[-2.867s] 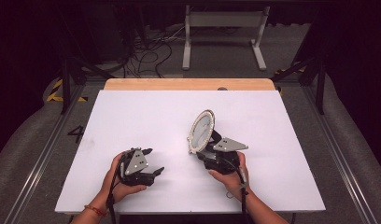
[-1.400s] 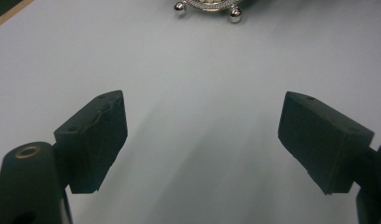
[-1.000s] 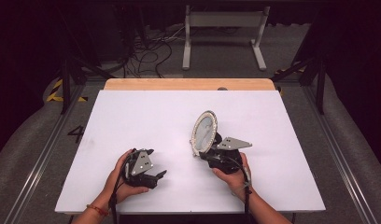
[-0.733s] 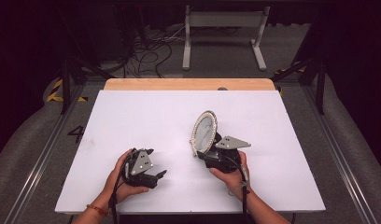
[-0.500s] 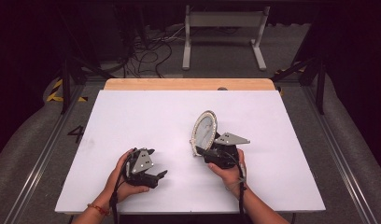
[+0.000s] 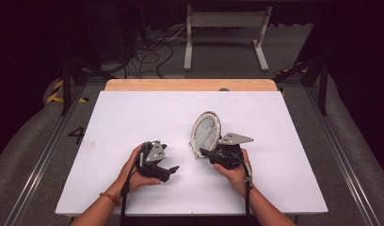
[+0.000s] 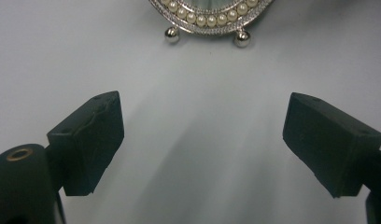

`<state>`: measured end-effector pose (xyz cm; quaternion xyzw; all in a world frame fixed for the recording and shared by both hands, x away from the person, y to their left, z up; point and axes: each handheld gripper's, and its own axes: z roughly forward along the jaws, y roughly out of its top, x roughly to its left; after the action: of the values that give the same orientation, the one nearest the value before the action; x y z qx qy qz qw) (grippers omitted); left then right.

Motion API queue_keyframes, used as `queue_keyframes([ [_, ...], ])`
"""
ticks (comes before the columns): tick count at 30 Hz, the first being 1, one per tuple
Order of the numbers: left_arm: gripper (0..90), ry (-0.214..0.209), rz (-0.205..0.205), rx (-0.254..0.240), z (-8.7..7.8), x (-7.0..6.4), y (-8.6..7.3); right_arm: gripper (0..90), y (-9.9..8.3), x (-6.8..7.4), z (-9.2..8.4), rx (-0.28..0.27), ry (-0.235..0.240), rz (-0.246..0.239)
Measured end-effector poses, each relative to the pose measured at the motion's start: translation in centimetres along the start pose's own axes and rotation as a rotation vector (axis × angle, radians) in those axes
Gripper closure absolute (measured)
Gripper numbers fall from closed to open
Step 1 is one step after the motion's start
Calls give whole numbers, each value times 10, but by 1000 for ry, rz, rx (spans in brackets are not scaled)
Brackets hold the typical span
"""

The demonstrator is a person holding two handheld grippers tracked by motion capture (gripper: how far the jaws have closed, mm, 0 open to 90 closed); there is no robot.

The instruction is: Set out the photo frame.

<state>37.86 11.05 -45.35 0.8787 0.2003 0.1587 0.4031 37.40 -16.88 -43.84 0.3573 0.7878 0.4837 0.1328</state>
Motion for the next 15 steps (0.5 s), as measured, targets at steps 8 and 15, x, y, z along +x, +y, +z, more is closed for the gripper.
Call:
queue_keyframes([
  [8,152,-41,-50,-70,25,22,22,695,2,-4,-3,24,15,-19],
  [15,142,-98,-48,-84,40,30,31,719,2,-11,-11,44,51,-30],
])
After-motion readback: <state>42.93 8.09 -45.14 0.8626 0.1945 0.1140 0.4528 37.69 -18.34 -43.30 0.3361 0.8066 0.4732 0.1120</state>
